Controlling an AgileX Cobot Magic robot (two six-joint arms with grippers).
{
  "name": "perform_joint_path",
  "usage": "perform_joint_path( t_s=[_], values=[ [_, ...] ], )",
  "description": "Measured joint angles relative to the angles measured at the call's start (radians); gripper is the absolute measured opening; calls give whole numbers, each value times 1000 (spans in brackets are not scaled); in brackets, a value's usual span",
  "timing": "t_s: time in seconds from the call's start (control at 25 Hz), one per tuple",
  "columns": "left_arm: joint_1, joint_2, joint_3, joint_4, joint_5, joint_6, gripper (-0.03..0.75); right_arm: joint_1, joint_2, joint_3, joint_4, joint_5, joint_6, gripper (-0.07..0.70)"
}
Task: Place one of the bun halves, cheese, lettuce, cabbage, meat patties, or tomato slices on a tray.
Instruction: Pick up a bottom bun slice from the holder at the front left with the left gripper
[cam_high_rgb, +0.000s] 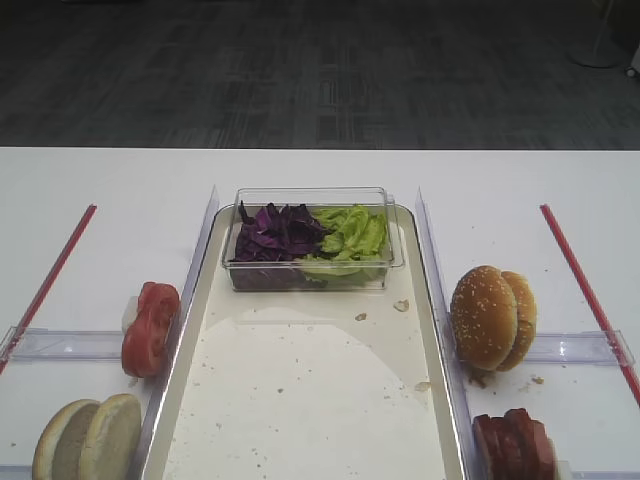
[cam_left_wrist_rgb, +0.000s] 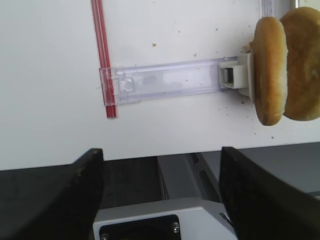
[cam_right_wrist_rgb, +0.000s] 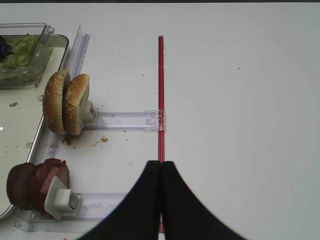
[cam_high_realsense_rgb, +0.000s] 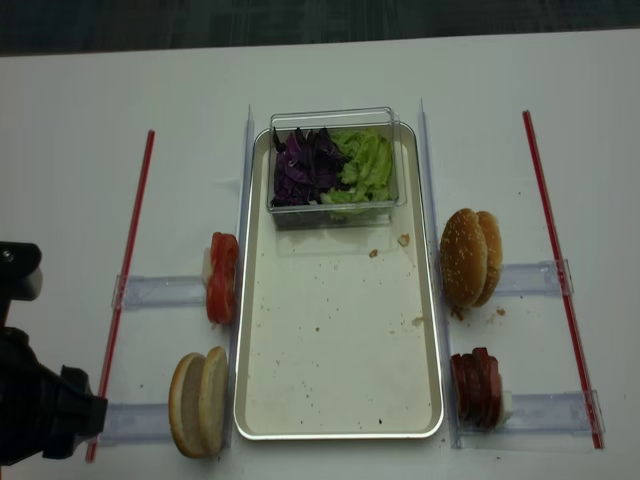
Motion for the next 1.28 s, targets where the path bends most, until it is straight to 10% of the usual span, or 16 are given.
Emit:
perform_joint_path(
  t_s=[1.28],
  values=[
    [-54,0,0,-99,-19,-61,451,0,0,0,0,0,0,364]
  ],
)
